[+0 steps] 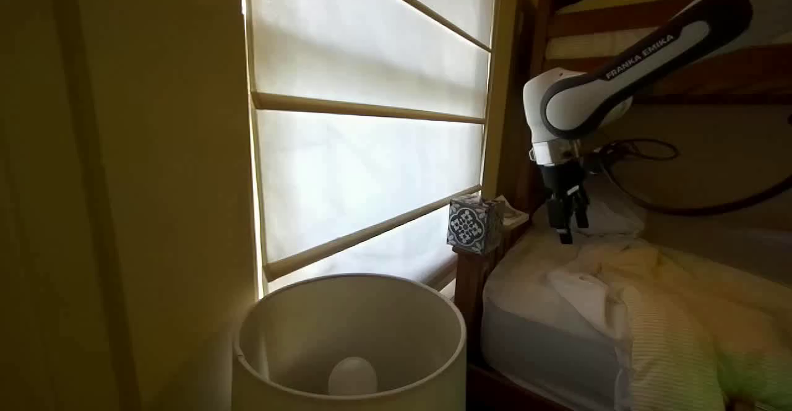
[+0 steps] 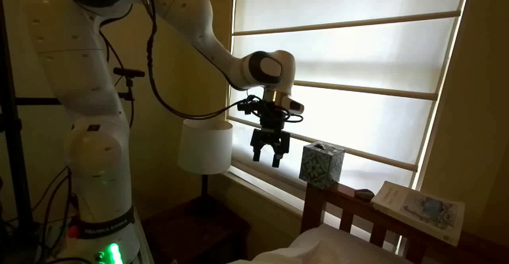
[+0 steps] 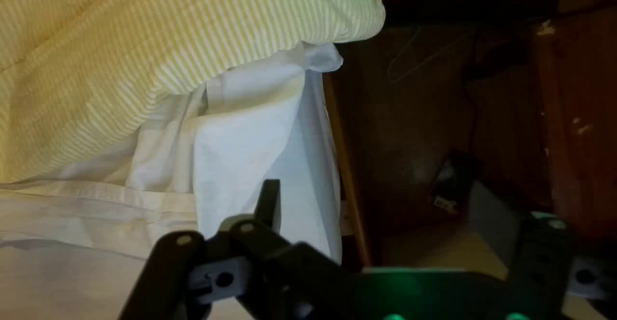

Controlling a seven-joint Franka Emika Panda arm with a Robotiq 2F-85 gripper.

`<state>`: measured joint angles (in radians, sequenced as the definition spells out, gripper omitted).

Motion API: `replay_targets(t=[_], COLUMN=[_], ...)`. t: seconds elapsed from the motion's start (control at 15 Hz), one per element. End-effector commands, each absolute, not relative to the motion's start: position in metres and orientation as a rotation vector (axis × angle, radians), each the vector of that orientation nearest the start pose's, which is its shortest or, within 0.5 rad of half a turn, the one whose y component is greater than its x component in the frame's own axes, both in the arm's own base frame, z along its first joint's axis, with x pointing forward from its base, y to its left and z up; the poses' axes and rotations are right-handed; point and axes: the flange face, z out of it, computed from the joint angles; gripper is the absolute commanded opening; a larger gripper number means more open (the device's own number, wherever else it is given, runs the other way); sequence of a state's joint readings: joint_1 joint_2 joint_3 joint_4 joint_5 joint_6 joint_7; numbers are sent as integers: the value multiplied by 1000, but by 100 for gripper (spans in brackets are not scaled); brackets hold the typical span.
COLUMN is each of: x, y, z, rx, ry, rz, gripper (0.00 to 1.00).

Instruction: Put the tissue dispenser on the table on the left

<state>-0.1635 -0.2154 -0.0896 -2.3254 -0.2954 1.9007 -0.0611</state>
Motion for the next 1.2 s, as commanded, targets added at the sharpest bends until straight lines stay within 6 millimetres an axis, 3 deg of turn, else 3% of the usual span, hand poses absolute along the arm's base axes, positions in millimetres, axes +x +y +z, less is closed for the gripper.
replay_targets(t=[0.0, 0.33, 0.87, 1.0, 1.13], x=[431, 431, 492, 510, 527], y=[-134, -134, -125, -120, -116], z=[412, 412, 504, 519, 524], rx=[-3328, -3328, -3329, -3287, -3184], ry=[103, 104, 24, -155, -231], rz=[409, 409, -350, -470, -482], gripper=[100, 100, 100, 100, 100])
